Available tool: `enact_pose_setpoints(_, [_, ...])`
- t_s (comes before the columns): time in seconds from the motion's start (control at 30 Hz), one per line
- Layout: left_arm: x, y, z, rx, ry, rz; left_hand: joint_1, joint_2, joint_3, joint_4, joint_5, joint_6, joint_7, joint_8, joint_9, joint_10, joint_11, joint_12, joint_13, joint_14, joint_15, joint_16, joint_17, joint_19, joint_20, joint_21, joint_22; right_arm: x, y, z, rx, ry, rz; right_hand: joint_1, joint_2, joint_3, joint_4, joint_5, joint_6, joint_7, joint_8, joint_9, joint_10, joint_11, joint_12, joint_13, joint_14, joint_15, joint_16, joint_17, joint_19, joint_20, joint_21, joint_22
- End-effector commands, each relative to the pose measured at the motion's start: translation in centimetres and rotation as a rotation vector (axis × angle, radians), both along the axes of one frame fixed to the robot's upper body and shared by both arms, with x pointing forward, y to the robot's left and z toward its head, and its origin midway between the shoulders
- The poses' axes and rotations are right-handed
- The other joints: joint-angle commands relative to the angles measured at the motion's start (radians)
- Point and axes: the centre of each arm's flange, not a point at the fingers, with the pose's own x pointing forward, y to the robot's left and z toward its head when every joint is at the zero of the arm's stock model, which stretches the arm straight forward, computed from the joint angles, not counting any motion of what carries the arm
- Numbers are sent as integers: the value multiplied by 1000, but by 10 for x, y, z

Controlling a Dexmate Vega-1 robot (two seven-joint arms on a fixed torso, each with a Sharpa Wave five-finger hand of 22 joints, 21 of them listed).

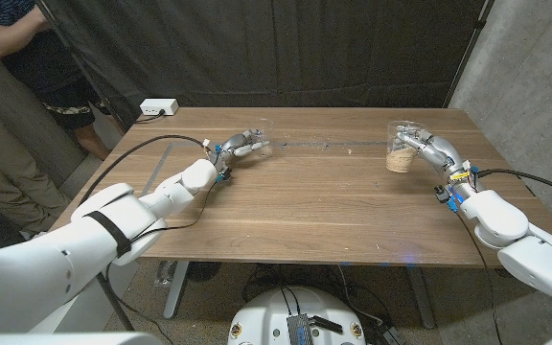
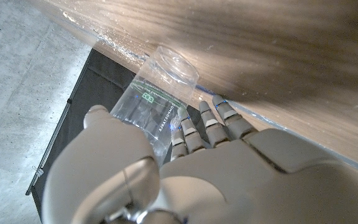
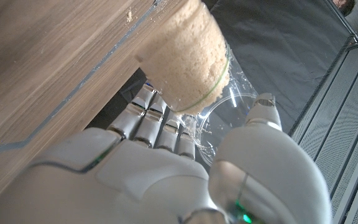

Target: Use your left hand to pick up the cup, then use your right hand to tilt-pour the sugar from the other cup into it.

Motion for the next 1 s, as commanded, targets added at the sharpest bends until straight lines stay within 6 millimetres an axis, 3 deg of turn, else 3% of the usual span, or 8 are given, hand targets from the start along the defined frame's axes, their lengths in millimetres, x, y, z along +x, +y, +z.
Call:
enact_pose_setpoints(0.03, [1,1,-9,-29,8,14,16,11,1,-12,0,23,-3,15,5,26,-5,15,6,25,-112,7,5,19,-8,11,5,4,-2,-1,-3,12,-3,-1,9,10,2,2,10,3,4,5,10,-2,2,3,9,-172,-5,5,4,-98,-5,3])
enact_pose_setpoints(1.0, [5,-8,-1,-35,2,41,90,53,22,-39,-15,72,-4,49,12,72,-13,51,24,77,-128,6,15,47,-30,19,3,7,-5,2,0,18,-23,-1,11,13,2,2,18,3,4,6,15,2,1,1,14,-171,-8,9,5,-98,-7,3])
